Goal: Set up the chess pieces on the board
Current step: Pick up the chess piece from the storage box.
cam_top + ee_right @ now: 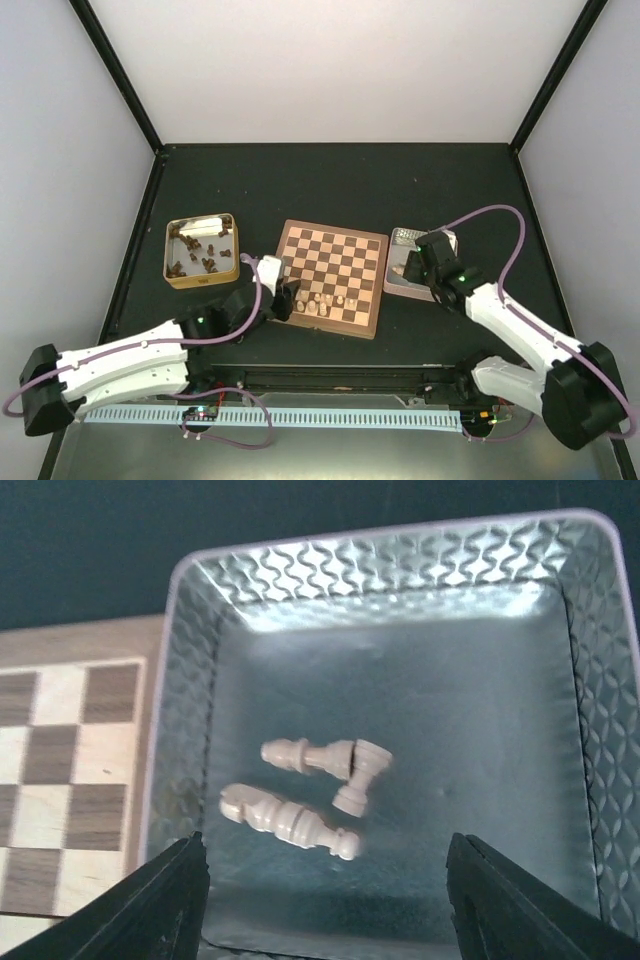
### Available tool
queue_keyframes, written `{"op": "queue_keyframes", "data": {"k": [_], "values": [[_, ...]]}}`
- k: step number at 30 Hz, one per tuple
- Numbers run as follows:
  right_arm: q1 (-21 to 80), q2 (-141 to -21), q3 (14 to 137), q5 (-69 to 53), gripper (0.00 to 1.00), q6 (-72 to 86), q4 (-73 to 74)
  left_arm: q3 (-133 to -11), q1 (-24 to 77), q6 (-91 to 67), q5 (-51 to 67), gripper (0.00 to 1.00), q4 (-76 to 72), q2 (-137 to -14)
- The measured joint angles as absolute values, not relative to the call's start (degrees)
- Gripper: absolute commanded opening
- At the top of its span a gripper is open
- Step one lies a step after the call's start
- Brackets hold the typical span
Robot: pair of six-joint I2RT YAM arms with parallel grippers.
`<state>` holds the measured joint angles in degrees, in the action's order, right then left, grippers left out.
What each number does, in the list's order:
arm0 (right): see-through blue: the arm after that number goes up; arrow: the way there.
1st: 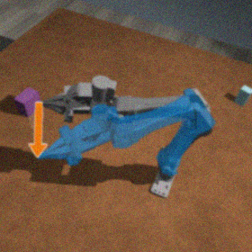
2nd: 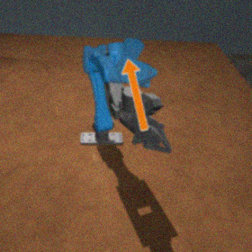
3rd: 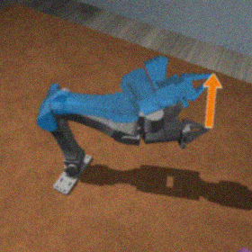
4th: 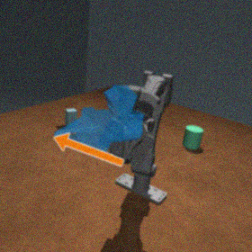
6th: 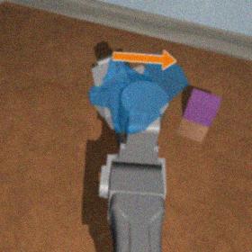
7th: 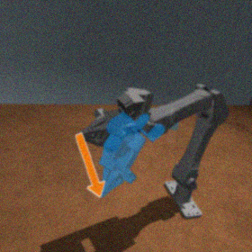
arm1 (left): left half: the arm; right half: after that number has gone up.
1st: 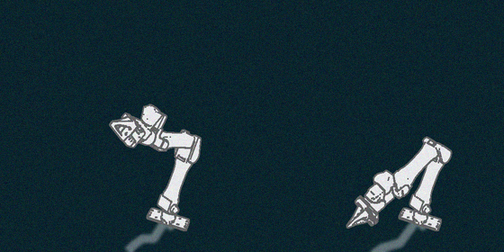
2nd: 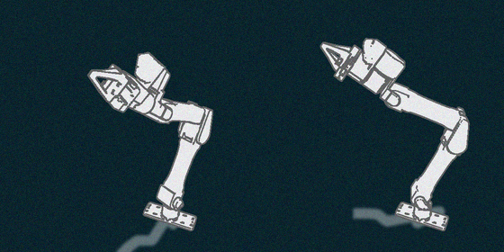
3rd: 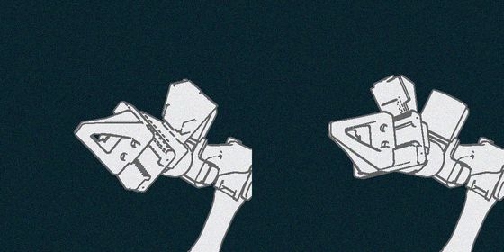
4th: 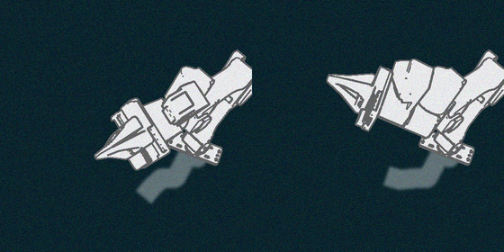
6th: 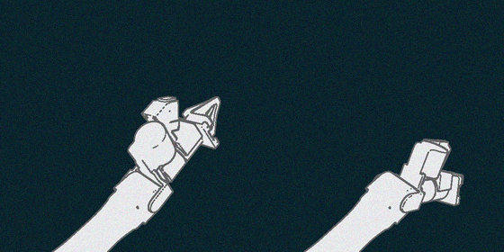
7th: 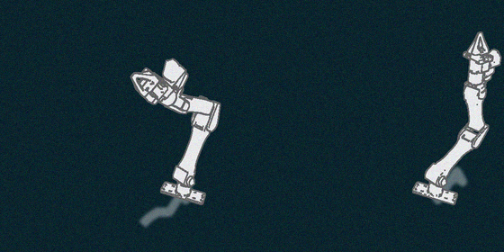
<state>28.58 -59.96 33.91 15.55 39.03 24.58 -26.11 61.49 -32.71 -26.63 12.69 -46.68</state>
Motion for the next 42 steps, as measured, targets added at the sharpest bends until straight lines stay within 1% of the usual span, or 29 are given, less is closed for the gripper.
{"op": "queue_keyframes", "data": {"k": [3,9,16,21,23,28,35,39,42], "values": [[26.9,-64.1,35.2,13.6,0.62,36.9,25.9,-26.3,60.7,-31.7,-27.0,0.5,13.3,-42.4],[24.8,-74.3,39.4,11.4,0.62,33.0,27.5,-28.0,59.0,-30.0,-27.0,0.51,14.9,-37.9],[22.1,-82.9,42.8,10.3,0.6,29.9,27.9,-28.3,58.0,-29.0,-26.8,0.52,15.5,-37.0],[21.5,-86.5,44.4,9.2,0.56,28.7,27.9,-28.3,57.3,-28.6,-26.4,0.52,15.7,-37.2],[21.1,-87.9,45.2,8.8,0.53,28.4,27.8,-28.3,57.0,-28.5,-26.3,0.52,15.8,-37.2],[20.6,-90.3,46.4,8.4,0.38,28.4,27.3,-28.3,56.6,-28.3,-25.7,0.52,15.9,-37.3],[20.3,-91.7,47.2,7.5,0.21,28.3,26.5,-28.3,56.2,-28.2,-25.5,0.52,16.0,-37.2],[20.1,-92.0,47.4,7.1,0.15,28.2,25.6,-28.3,56.2,-28.2,-25.4,0.52,16.1,-37.2],[20.1,-92.0,47.4,6.9,0.14,28.1,25.3,-28.3,56.2,-28.2,-25.4,0.52,16.2,-37.2]]}}
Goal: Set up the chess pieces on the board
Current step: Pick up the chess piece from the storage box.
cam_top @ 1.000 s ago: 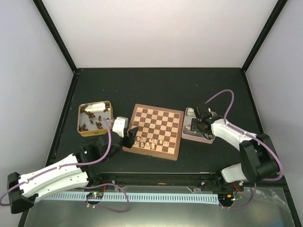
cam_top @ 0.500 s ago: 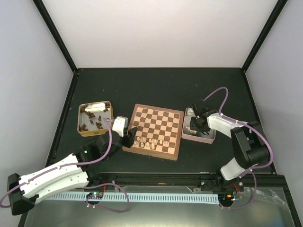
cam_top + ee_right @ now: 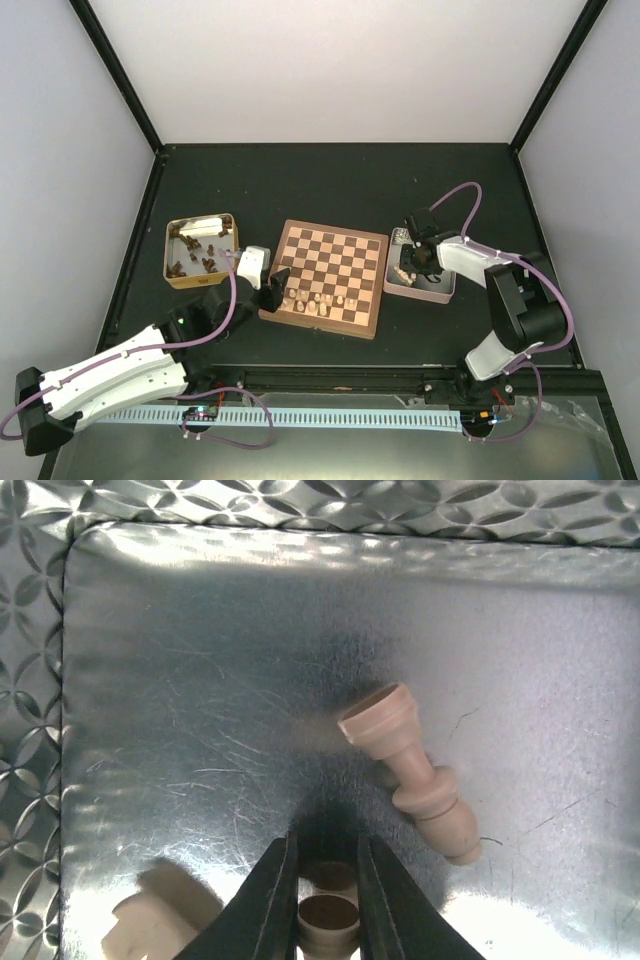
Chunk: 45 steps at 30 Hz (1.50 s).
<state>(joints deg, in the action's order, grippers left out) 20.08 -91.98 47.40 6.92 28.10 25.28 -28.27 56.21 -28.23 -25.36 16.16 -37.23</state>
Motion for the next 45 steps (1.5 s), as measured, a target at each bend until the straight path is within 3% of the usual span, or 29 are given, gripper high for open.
{"op": "queue_keyframes", "data": {"k": [6,13,24,33,37,42,45], "values": [[19.8,-91.7,47.3,6.4,0.12,28.1,24.7,-28.3,56.2,-28.2,-25.2,0.52,16.3,-37.2],[19.8,-88.8,47.1,7.4,0.39,28.5,24.6,-28.3,55.9,-28.3,-24.8,0.53,16.3,-37.2],[15.4,-90.3,48.6,8.6,0.43,28.2,26.3,-28.3,55.8,-28.3,-24.0,0.54,16.3,-37.2],[14.2,-95.2,51.8,6.7,0.4,26.9,27.2,-28.3,55.8,-28.3,-23.7,0.54,16.3,-37.2],[13.8,-97.1,53.8,6.3,0.34,26.3,27.6,-28.3,55.6,-28.3,-23.7,0.54,16.3,-37.1],[13.8,-98.5,55.3,5.7,0.14,26.0,27.5,-28.3,55.6,-28.3,-23.7,0.54,16.3,-37.1],[13.7,-98.5,55.3,5.4,0.11,26.1,27.4,-28.3,55.6,-28.3,-23.7,0.55,16.3,-36.8]]}}
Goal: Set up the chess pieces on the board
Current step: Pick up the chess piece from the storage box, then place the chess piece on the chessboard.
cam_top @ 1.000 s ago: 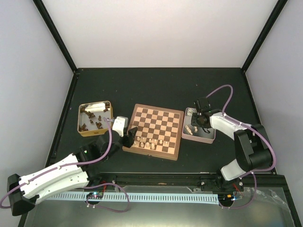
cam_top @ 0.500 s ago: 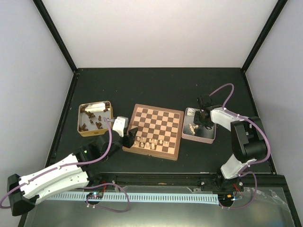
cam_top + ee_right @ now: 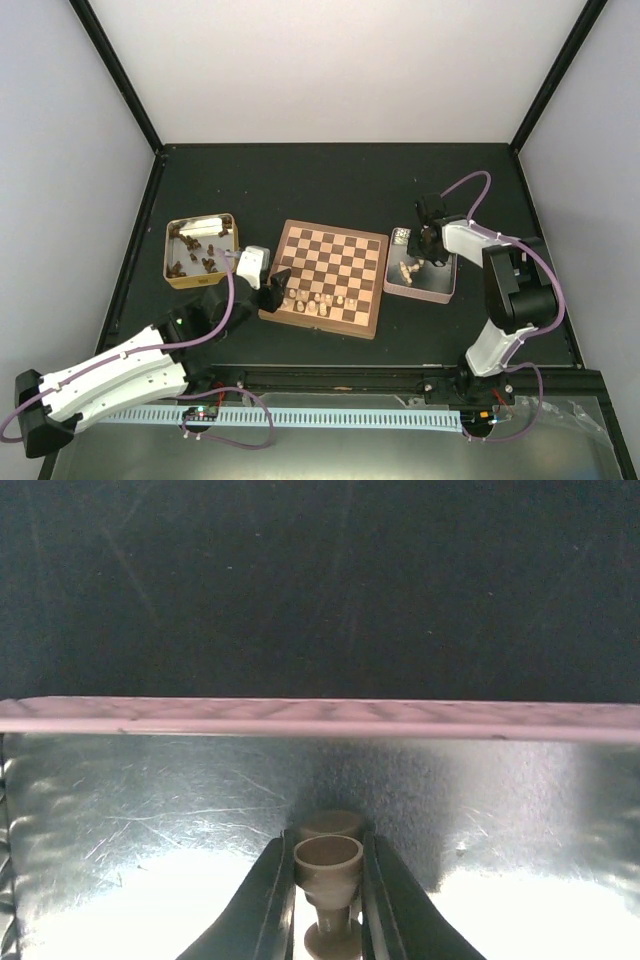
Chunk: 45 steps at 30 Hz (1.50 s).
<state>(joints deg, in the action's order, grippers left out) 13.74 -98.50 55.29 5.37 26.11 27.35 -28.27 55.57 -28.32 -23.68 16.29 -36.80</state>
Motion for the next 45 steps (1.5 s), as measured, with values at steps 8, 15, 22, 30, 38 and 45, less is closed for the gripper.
{"op": "queue_keyframes", "data": {"k": [8,15,22,30,38,45], "values": [[13.7,-92.8,51.5,2.4,0.11,28.2,25.1,-28.3,55.6,-28.5,-22.6,0.6,16.3,-36.1],[13.7,-75.5,43.9,-8.8,0.11,39.2,17.4,-28.3,55.5,-28.3,-20.8,0.69,14.0,-35.9],[18.7,-62.5,33.5,-19.9,0.11,62.0,3.0,-28.3,55.5,-25.2,-16.3,0.71,7.1,-37.3],[32.7,-57.8,30.2,-20.0,0.1,85.7,-8.1,-27.6,55.5,-22.6,-9.8,0.72,-2.7,-43.2],[44.2,-62.9,30.3,-18.0,0.09,99.4,-14.7,-26.3,55.7,-21.0,-6.4,0.63,-11.6,-48.5],[46.9,-66.0,32.6,-16.9,0.09,103.7,-16.1,-25.6,56.0,-21.6,-5.0,0.61,-14.1,-50.5]]}}
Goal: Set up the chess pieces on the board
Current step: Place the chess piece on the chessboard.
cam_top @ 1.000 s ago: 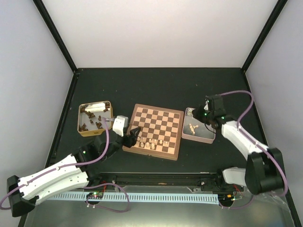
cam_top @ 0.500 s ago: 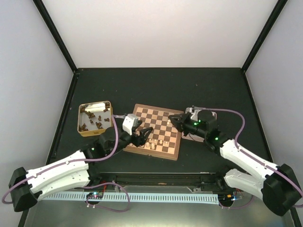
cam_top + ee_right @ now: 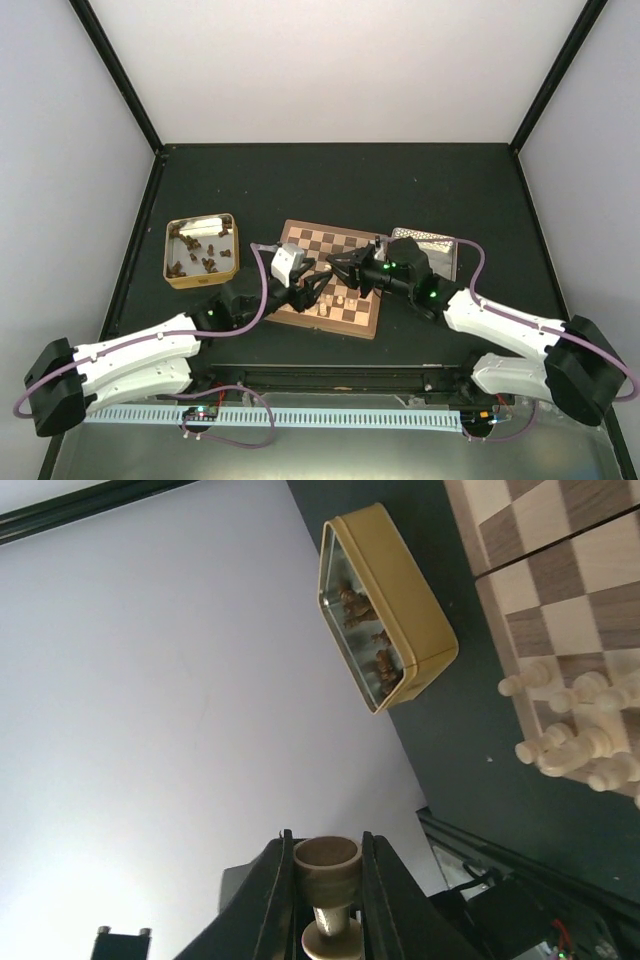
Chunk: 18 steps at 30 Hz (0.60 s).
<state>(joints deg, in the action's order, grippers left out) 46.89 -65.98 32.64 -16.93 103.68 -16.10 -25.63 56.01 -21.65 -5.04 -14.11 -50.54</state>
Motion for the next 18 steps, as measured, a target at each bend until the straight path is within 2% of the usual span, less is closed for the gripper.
{"op": "queue_keyframes", "data": {"k": [7,10,14,18], "values": [[48.6,-67.9,34.0,-17.0,0.1,104.9,-18.1,-25.1,56.0,-23.1,-4.8,0.49,-14.6,-52.3],[49.0,-68.2,34.0,-16.9,0.1,105.1,-18.2,-25.1,56.0,-23.4,-5.4,0.41,-14.6,-52.3],[49.2,-68.6,34.0,-16.8,0.1,105.1,-18.2,-25.1,56.4,-23.9,-6.2,0.19,-14.6,-52.5],[49.2,-68.6,34.1,-16.0,0.18,104.8,-17.9,-25.2,56.5,-24.0,-7.6,0.07,-13.9,-52.6]]}}
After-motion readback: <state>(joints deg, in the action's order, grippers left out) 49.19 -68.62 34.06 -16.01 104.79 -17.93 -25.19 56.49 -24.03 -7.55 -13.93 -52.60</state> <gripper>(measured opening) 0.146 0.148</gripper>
